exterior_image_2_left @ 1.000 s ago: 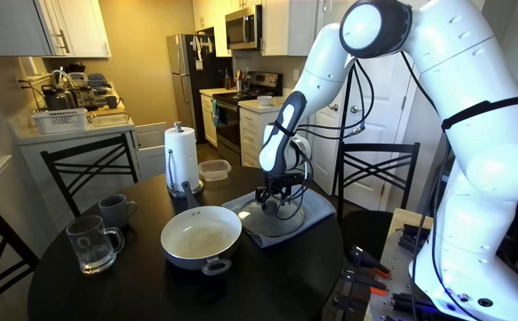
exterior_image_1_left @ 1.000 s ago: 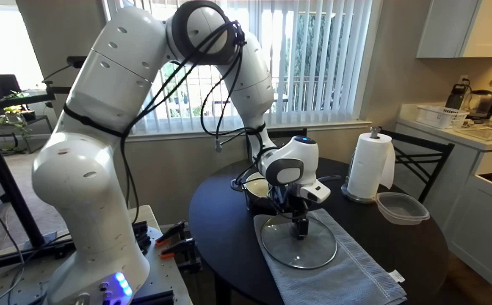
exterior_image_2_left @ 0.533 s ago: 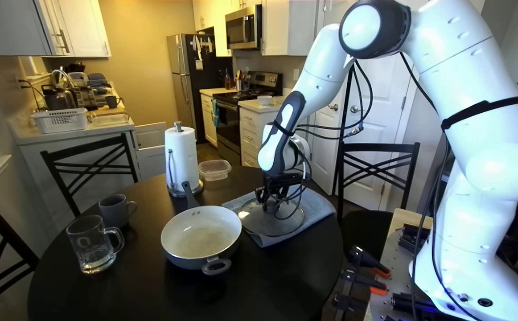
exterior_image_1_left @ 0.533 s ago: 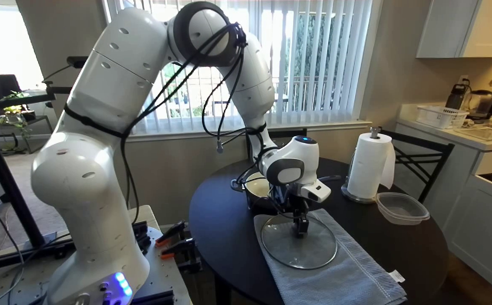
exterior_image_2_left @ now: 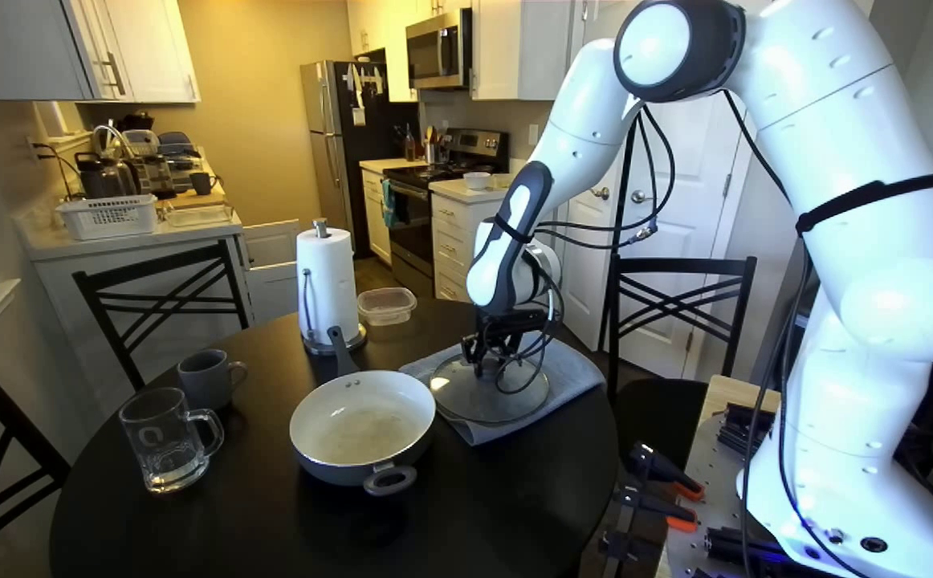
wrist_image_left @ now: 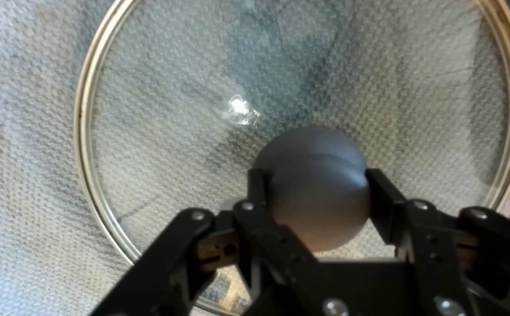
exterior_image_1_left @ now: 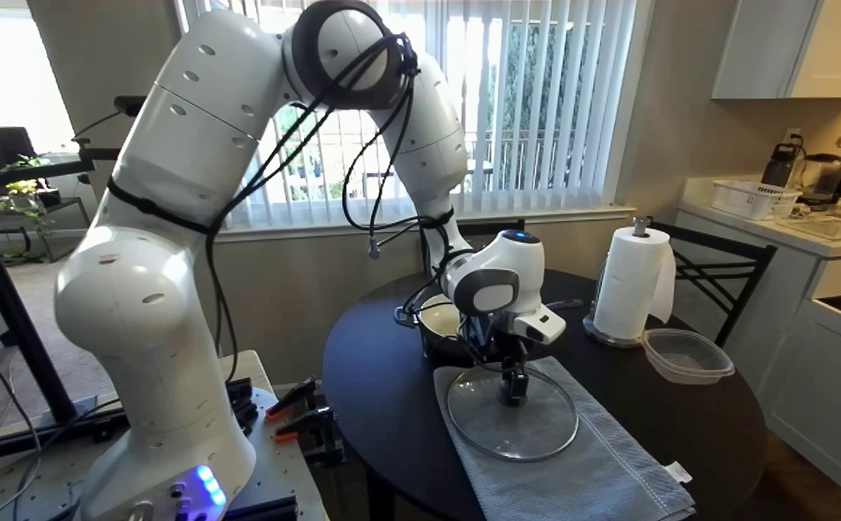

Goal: Put the lid on the pot

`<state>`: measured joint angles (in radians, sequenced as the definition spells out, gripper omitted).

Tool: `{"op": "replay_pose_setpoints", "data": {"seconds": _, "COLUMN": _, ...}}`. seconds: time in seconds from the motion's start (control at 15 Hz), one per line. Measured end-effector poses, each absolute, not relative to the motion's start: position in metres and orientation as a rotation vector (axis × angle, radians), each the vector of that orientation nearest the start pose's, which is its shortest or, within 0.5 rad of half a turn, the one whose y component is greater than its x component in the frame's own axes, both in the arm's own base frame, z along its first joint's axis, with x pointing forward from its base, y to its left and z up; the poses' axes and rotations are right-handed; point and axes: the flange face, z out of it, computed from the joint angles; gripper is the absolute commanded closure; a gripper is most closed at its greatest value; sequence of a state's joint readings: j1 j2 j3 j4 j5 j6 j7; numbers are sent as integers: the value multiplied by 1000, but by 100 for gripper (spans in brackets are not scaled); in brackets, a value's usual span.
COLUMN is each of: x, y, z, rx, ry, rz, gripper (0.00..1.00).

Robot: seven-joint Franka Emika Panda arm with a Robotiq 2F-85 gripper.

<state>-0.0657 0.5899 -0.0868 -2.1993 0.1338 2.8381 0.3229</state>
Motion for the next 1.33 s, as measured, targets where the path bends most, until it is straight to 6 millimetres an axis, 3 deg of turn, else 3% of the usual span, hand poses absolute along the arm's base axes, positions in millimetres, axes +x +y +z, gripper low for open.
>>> {"op": "replay_pose_setpoints", "data": {"seconds": 0.87, "x": 518, "y": -89, "z": 185, "rx": -3026, "ry": 904, "rz": -230, "gripper": 67}}
{"op": "replay_pose_setpoints", "data": {"seconds": 1.13, "x": 523, "y": -71, "z": 198, "rx": -3038, "ry": 840, "rz": -198, "gripper": 67}}
{"op": "replay_pose_setpoints", "data": {"seconds": 1.33, "x": 531, "y": -47, "z": 202, "rx": -3062, "ry": 787, "rz": -131, "gripper": 67}}
